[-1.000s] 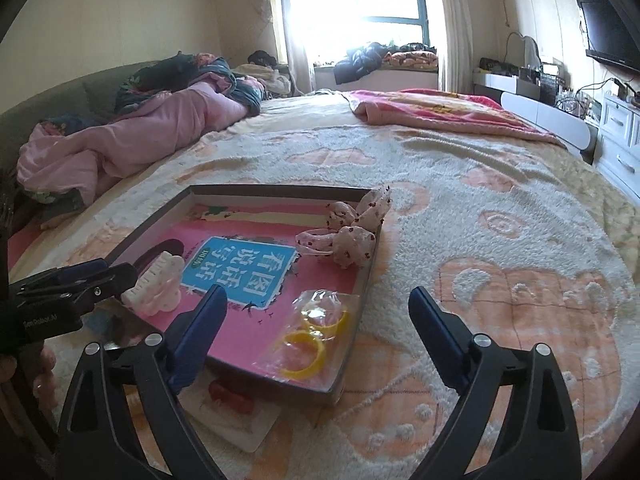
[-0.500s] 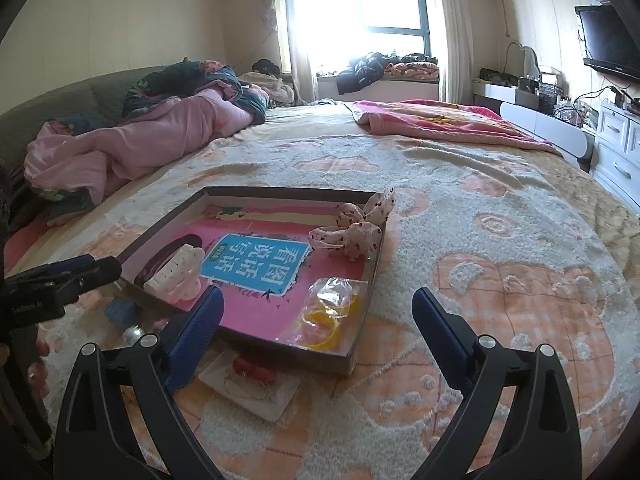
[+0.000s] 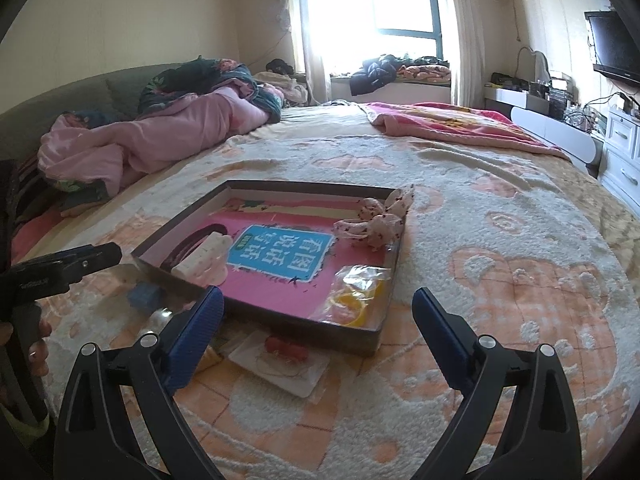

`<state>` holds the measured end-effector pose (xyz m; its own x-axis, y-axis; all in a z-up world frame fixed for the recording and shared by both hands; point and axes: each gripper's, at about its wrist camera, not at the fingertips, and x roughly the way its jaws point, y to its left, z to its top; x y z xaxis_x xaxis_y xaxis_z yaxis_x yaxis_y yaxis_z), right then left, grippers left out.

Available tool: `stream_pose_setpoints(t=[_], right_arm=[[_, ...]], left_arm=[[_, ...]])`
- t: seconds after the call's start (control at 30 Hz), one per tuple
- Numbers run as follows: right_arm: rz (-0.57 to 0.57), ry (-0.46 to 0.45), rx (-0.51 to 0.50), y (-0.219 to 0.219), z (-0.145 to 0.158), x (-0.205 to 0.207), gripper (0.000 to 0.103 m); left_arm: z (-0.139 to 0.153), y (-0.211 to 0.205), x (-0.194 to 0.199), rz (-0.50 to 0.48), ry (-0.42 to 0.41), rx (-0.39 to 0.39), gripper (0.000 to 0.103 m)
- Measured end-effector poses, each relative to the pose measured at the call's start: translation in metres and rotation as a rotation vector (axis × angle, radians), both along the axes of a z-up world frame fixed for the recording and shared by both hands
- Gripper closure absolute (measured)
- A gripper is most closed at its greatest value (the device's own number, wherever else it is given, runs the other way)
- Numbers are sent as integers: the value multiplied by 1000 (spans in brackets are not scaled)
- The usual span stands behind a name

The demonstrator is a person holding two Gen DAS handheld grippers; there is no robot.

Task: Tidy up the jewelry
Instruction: 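Open and lift both tools away from the box, then reach the left tool to the plastic strip while the right tool grasps pearl earrings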

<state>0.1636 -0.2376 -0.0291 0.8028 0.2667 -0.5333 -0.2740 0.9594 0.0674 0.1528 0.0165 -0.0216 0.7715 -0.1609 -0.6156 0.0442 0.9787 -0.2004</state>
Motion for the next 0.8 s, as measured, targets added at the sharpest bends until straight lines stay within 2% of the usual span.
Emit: stream_pose_setpoints(t=[0.8], right_arm=[[196, 75, -15, 69, -19, -24, 11]], left_arm=[[-29, 51, -5, 93, 52, 51, 19]])
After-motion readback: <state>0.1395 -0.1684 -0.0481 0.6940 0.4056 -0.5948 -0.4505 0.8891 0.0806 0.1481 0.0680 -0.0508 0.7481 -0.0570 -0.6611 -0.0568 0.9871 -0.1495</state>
